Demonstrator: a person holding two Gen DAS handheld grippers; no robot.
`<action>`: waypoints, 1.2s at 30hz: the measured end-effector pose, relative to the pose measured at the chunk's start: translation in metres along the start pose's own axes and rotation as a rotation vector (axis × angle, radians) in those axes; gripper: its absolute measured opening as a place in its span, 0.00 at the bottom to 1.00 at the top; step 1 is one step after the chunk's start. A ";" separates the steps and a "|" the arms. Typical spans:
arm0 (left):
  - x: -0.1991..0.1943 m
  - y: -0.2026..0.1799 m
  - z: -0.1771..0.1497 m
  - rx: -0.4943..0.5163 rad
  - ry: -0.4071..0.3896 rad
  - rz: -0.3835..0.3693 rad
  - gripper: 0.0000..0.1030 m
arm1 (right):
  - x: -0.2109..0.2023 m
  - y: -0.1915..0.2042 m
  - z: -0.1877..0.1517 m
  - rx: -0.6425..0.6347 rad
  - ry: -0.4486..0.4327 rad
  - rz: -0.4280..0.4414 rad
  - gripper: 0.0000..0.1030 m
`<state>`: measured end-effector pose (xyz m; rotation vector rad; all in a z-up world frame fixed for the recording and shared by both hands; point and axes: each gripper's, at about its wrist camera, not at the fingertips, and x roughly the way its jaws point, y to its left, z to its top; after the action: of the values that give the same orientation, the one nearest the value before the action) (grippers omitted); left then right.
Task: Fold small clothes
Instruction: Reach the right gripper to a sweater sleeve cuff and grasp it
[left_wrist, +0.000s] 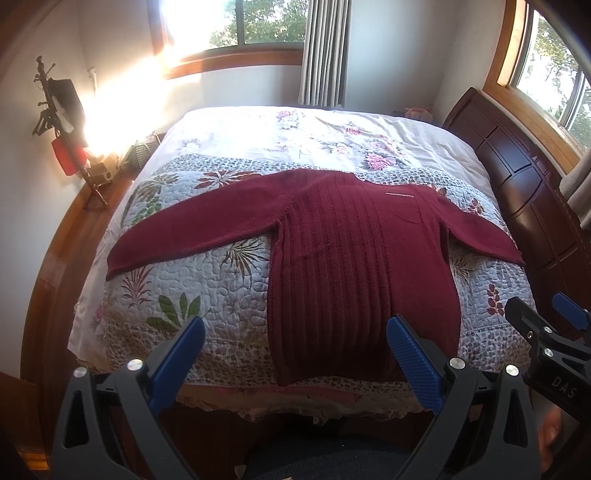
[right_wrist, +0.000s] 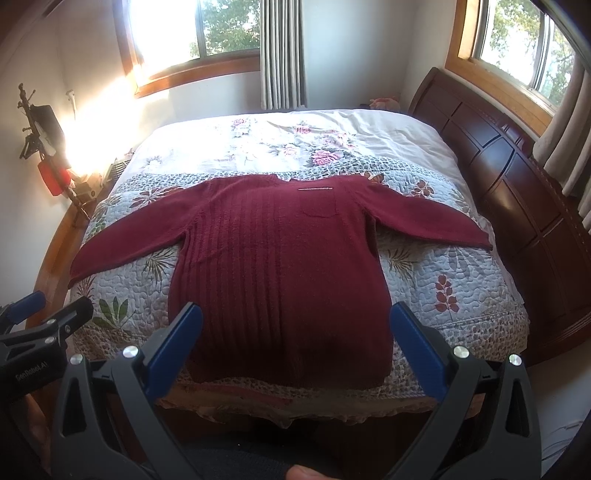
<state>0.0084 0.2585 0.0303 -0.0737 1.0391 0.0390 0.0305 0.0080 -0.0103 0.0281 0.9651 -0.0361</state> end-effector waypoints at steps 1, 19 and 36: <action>0.002 0.001 0.001 0.001 0.001 -0.002 0.96 | 0.001 0.000 0.001 0.002 0.000 -0.004 0.98; 0.049 0.021 0.038 0.058 -0.160 -0.362 0.96 | 0.014 -0.070 0.013 0.102 -0.280 -0.224 0.97; 0.092 -0.039 0.063 -0.069 -0.023 -0.392 0.96 | 0.223 -0.450 -0.016 1.122 -0.041 0.298 0.65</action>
<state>0.1121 0.2241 -0.0155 -0.3378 0.9848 -0.2797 0.1251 -0.4455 -0.2063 1.1949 0.7877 -0.2974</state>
